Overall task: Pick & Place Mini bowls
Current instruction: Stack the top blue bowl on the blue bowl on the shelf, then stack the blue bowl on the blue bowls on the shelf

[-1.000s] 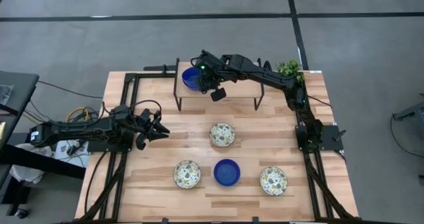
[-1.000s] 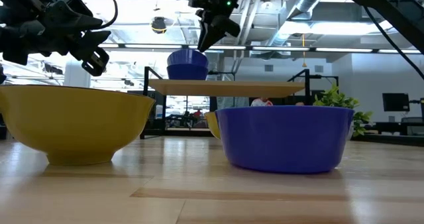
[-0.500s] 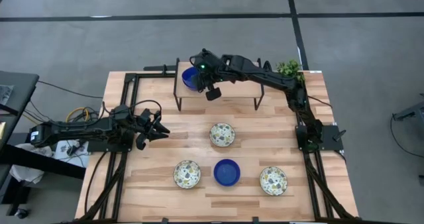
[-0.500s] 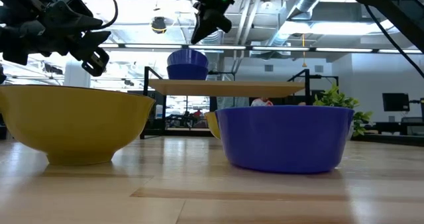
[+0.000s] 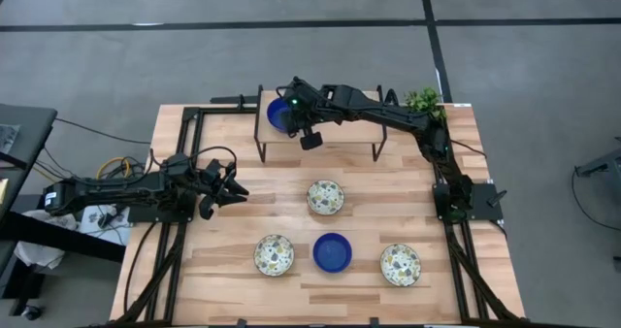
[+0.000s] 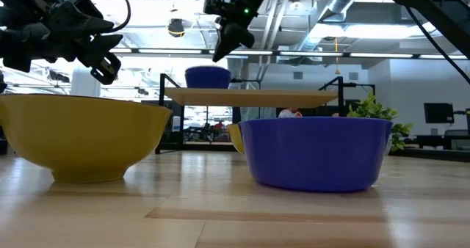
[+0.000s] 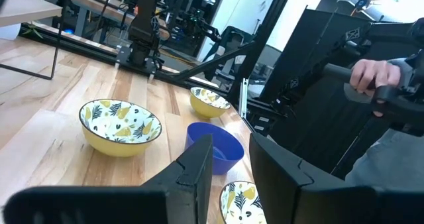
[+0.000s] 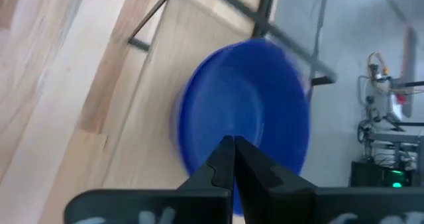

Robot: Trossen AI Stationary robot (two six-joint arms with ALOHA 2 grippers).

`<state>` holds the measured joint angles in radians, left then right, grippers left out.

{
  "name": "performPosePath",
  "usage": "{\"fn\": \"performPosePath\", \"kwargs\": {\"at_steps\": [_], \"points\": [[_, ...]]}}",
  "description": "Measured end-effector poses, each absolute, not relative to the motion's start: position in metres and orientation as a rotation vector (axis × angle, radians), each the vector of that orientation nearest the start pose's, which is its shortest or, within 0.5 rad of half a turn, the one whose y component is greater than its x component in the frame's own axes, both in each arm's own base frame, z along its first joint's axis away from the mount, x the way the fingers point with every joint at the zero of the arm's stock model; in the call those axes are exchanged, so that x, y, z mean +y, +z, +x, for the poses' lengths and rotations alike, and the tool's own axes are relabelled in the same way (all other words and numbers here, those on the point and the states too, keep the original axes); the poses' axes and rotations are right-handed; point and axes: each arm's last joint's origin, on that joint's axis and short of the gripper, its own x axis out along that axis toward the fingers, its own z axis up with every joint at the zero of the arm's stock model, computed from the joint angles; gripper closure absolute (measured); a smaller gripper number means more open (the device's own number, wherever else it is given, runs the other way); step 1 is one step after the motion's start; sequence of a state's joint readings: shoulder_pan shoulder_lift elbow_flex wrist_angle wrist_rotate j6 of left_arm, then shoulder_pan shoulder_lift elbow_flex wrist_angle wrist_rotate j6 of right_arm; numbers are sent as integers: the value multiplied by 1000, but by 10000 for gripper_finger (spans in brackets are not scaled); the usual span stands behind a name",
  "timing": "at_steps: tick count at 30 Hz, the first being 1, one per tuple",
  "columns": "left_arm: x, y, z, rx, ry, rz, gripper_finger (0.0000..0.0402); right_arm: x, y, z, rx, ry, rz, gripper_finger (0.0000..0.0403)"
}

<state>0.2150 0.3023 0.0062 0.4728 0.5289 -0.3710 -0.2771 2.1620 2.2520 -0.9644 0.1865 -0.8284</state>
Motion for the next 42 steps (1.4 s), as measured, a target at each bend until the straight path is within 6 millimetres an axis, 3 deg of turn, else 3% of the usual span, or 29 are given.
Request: {"fn": "performPosePath", "kwargs": {"at_steps": [7,15,23,28,36,42], "points": [[9,184,112,-105,-340,-303,303,-127,350,450,931,-85,-764,402],[9,184,112,-105,-340,-303,303,-103,352,445,977,-17,-760,402],[10,184,112,-102,-338,-299,303,-66,360,408,1135,227,-510,403],[10,183,113,-93,-335,-307,303,-58,371,385,1206,278,-334,403],[10,184,113,-99,-334,-306,303,-73,416,349,1048,208,-243,403],[10,184,113,-99,-335,-305,303,-90,452,309,936,109,-237,403]]}}
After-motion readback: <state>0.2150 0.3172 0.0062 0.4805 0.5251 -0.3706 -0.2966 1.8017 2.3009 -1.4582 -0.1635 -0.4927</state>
